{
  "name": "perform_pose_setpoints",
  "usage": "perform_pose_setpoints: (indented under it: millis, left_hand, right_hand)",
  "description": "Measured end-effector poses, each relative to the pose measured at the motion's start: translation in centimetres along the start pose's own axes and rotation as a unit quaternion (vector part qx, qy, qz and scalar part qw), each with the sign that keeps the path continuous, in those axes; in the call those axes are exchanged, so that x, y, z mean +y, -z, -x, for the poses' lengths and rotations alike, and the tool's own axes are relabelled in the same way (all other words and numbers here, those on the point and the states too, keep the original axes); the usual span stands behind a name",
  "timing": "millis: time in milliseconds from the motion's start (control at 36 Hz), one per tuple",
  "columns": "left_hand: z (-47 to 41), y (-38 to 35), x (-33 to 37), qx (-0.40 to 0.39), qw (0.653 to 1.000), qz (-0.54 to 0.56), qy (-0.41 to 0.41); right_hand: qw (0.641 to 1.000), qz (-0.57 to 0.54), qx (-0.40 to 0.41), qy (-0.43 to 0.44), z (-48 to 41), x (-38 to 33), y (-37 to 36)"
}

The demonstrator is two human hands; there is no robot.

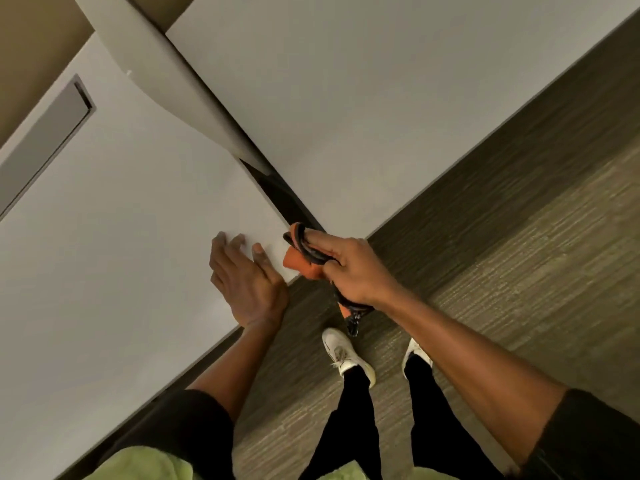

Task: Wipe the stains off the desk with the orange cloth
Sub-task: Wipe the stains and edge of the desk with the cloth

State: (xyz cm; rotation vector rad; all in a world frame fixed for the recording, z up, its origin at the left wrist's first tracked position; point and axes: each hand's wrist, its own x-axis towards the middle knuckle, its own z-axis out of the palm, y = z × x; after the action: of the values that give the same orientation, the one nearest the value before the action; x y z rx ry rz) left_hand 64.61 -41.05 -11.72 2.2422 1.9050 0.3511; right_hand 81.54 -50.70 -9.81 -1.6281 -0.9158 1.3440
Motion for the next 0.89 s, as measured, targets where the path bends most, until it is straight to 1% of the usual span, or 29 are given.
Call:
perform_pose_setpoints:
  millis: [167,222,278,333,389,417,444,500,611,667,722,833,889]
  left_hand:
    - [0.1,0.1,0.1,0.007,1.000,0.003,-0.008]
    - [0.0,0.1,0.2,0.008,1.000,0.005,-0.008]
    - [0.1,0.2,0.3,0.004,1.000,0.008,-0.009]
    - [0.1,0.3,0.3,0.000,1.000,0.008,-0.009]
    - [0.1,0.3,0.3,-0.001,1.000,0.007,-0.010]
    - [0.1,0.4,0.3,-0.001,1.000,0.006,-0.010]
    - [0.1,0.4,0.3,0.000,1.000,0.005,-0.010]
    - [0.1,0.3,0.2,0.002,1.000,0.004,-0.012]
    - [0.0,0.0,-0.1,0.010,1.000,0.004,-0.018]
    - [-0.1,-0.1,-0.1,0.013,1.000,0.005,-0.012]
    - [-0.1,-0.2,-0.1,0.010,1.000,0.005,-0.008]
    - [-0.1,0.1,0.1,0.004,1.000,0.008,-0.013]
    - [-0.1,0.1,0.1,0.000,1.000,0.007,-0.014]
  right_hand:
    - [0.994,-0.099,-0.003,-0.040,4.1,3.0,0.6]
    - [0.986,-0.151,0.032,-0.056,4.2,2.7,1.4]
    - [0.966,-0.232,0.081,-0.075,3.3,1.2,2.7]
    - [0.952,-0.266,0.137,-0.071,1.8,-0.9,4.1]
    - [0.950,-0.257,0.171,-0.047,-0.3,-3.2,5.5]
    - [0.950,-0.261,0.170,-0.027,-1.5,-4.2,5.9]
    - [0.953,-0.258,0.159,-0.006,-3.0,-5.1,6.0]
    - [0.967,-0.212,0.136,0.033,-5.6,-6.6,5.7]
    - [0.990,-0.112,0.046,0.074,-8.6,-7.6,2.2]
    - [0.995,-0.043,0.024,0.084,-8.3,-7.0,0.2]
    - [0.995,0.001,0.030,0.098,-7.1,-5.9,-1.1]
    - [0.991,0.009,0.061,0.121,-2.3,-2.6,-2.0]
    - [0.992,-0.018,0.079,0.100,-0.3,-1.3,-2.5]
